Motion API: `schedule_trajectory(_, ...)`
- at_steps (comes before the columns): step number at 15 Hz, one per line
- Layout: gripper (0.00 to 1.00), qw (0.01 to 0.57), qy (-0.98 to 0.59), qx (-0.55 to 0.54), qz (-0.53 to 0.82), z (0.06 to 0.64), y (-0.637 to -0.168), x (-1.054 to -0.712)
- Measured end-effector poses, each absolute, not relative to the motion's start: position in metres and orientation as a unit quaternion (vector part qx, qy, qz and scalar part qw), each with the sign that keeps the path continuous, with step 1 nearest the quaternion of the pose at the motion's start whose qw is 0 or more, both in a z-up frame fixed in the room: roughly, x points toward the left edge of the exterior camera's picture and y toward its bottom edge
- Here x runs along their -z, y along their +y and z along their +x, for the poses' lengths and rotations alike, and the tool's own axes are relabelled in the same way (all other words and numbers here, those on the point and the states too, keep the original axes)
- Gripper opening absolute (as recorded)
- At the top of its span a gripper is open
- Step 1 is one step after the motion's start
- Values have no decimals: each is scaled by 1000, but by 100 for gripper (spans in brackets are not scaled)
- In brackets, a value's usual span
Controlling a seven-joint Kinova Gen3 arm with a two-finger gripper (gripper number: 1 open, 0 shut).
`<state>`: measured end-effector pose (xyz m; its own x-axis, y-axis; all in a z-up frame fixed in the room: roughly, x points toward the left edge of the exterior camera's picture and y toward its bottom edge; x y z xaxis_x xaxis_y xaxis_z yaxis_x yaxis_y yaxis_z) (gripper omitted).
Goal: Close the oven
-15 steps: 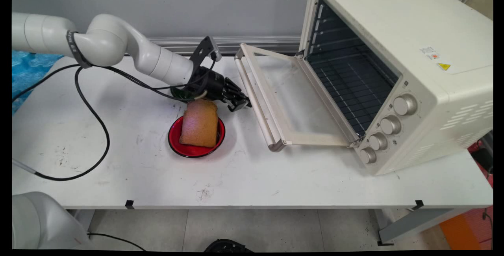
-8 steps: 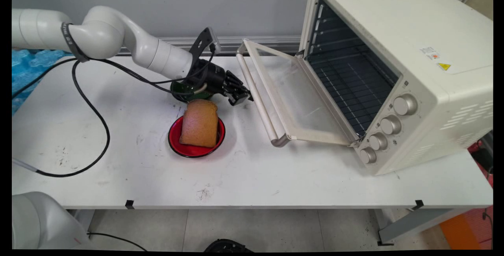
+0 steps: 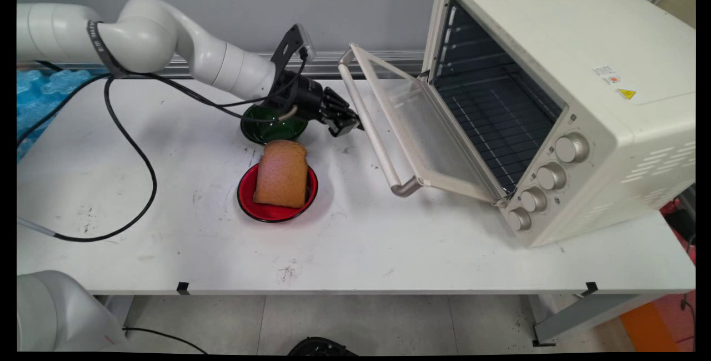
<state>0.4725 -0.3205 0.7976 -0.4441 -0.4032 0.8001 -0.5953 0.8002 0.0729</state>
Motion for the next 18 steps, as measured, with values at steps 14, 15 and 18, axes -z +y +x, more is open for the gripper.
schedule_trajectory(14, 0, 474, -825, -137, 277, 445, -365, -836)
schedule_trajectory(15, 0, 477, -823, -139, 275, 442, -369, -839)
schedule_trajectory(18, 0, 487, -818, -143, 271, 435, -380, -847)
